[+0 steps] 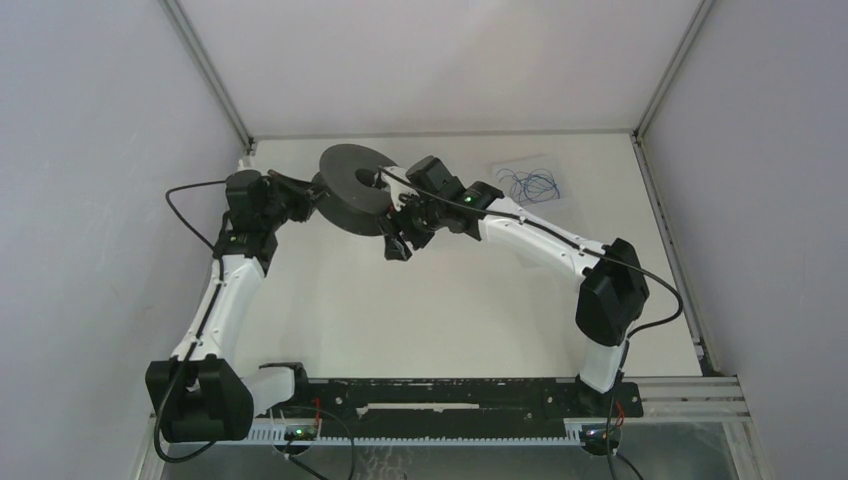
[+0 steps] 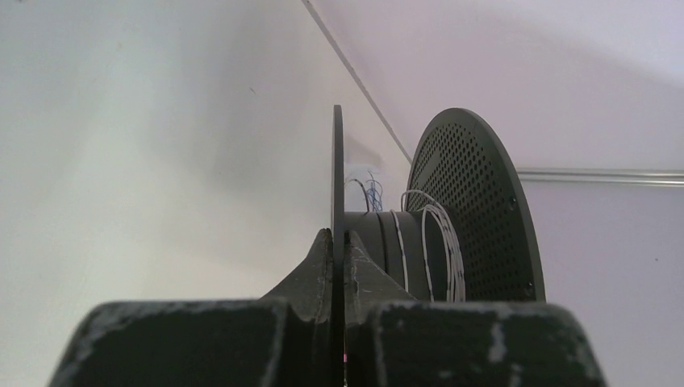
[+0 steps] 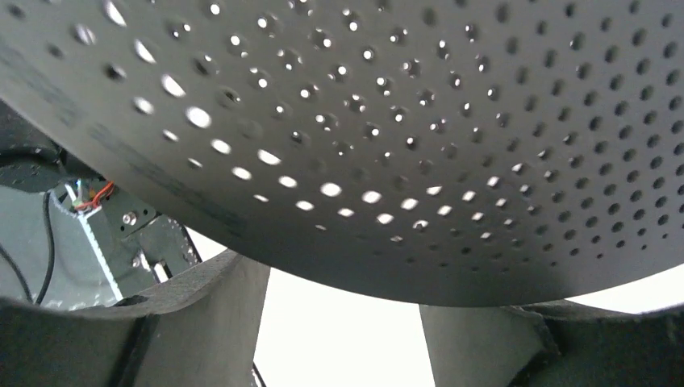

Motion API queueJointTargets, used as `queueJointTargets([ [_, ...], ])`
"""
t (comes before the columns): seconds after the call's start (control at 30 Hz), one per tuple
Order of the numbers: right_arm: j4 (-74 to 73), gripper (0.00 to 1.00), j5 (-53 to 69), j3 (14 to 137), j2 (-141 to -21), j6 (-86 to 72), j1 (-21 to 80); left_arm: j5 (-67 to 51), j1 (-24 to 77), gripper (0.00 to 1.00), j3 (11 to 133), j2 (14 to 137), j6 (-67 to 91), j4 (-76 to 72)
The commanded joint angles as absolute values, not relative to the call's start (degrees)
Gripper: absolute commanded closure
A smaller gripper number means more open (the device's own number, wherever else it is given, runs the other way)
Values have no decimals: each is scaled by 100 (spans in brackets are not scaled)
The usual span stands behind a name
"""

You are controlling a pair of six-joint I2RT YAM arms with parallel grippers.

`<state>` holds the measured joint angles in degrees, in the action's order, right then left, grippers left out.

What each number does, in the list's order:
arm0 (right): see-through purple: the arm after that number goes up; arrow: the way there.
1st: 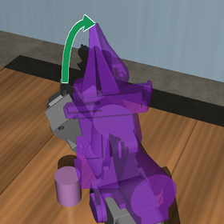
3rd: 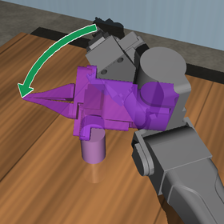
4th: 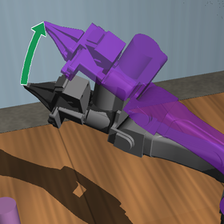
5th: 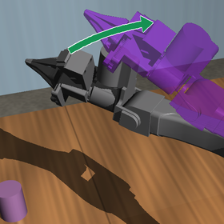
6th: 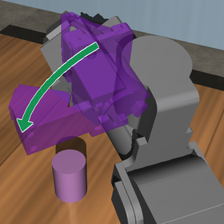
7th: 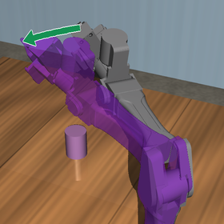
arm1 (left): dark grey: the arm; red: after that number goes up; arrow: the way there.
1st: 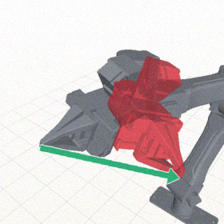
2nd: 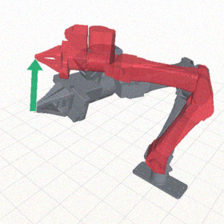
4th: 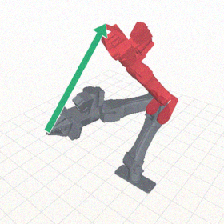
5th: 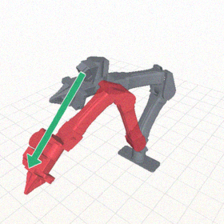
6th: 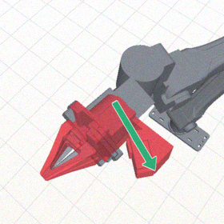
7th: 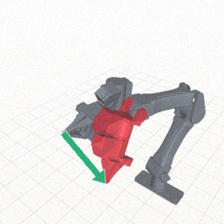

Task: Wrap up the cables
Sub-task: Wrap the cable around the cable reel.

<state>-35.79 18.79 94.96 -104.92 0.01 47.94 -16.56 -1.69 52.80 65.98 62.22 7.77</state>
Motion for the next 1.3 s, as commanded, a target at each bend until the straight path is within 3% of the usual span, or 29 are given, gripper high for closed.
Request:
queueJointTargets([
  [0.0, -3026, 28, 2679, 9297, -9951, 286, 4578, -2193, -227, 100, 5279, 6271, 6558, 148],
  [0.4, -2989, 28, 4267, 8645, -9330, 1093, 3727, -2303, -288, 100, 5222, 6250, 6593, -138],
  [0.77, -3015, 32, 4613, 8373, -9031, 1276, 3139, -2327, -294, 100, 5287, 6284, 6489, -119],
  [1.0, -2457, 36, 5058, 8325, -9193, 563, 3165, -2388, -298, 100, 5244, 6300, 6521, -186],
  [1.27, -2124, 43, 4546, 8531, -9490, 397, 3402, -2417, -295, 100, 5197, 6300, 6548, -237],
])
